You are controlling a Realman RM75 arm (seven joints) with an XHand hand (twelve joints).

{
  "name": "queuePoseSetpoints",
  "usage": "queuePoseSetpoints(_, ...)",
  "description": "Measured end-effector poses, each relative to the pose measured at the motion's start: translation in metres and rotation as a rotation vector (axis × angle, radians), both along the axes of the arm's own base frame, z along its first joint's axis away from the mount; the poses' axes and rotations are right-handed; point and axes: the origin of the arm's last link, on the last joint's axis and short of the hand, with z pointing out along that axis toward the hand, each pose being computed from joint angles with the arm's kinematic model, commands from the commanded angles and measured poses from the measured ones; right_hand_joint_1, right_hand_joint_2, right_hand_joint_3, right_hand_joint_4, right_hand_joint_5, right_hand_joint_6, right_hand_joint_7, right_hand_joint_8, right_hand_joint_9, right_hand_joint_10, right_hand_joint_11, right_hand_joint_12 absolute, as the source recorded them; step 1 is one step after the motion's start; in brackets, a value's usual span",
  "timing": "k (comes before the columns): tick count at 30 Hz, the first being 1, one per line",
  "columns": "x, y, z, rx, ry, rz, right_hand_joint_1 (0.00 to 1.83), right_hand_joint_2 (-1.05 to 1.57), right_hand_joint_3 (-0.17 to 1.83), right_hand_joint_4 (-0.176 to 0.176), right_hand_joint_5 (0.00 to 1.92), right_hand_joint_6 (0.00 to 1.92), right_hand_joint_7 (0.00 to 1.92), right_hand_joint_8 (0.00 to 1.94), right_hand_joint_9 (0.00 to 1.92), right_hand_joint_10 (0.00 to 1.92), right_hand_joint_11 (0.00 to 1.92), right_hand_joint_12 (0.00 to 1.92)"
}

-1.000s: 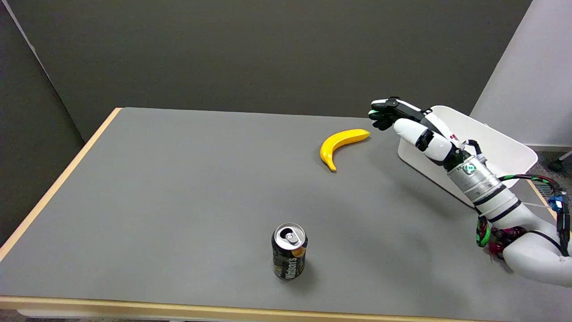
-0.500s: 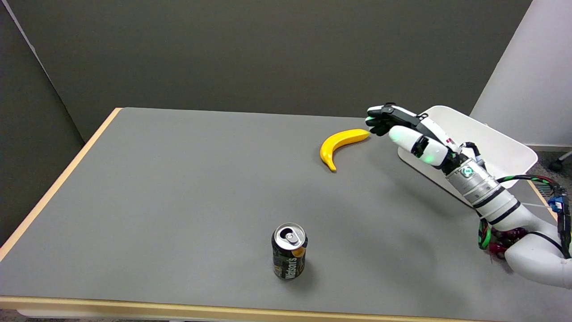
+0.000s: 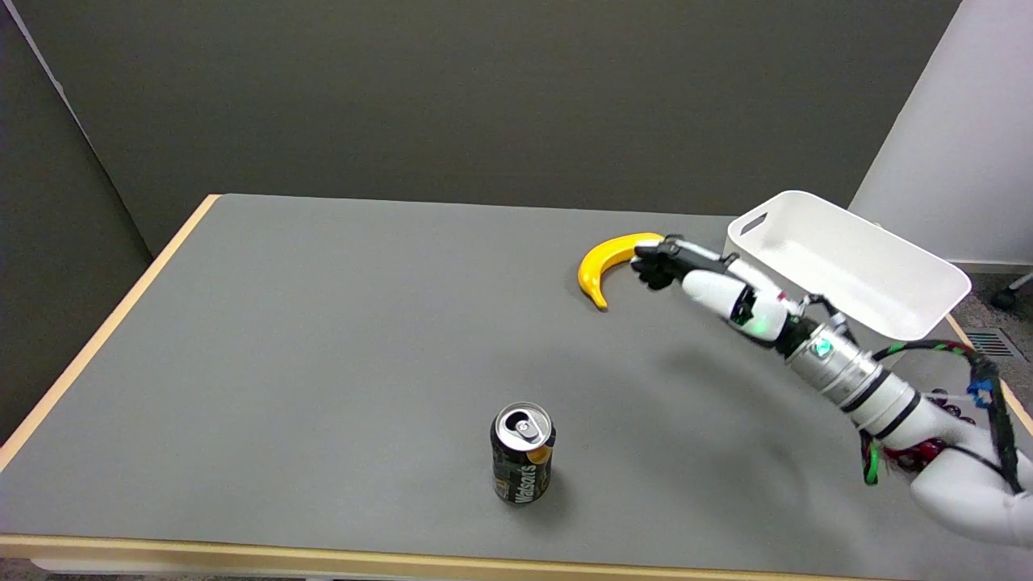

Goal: Pick up the black can.

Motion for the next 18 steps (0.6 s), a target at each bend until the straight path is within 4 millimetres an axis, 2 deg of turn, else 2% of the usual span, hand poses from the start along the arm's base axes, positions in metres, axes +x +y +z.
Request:
queuePoseSetpoints(6, -0.023, 0.014, -0.020, 0.054, -0.070, -0.060, 0.18, 0.71, 0.76, -0.113, 0.18, 0.40, 0.25, 0.39, 0.15, 0.89, 0.03, 1.26)
queuePoseSetpoints(18, -0.049, 0.032, -0.061, 0.161, -0.138, -0.140, 0.15, 0.72, 0.76, -0.119, 0.16, 0.38, 0.23, 0.37, 0.13, 0.87, 0.00, 1.23)
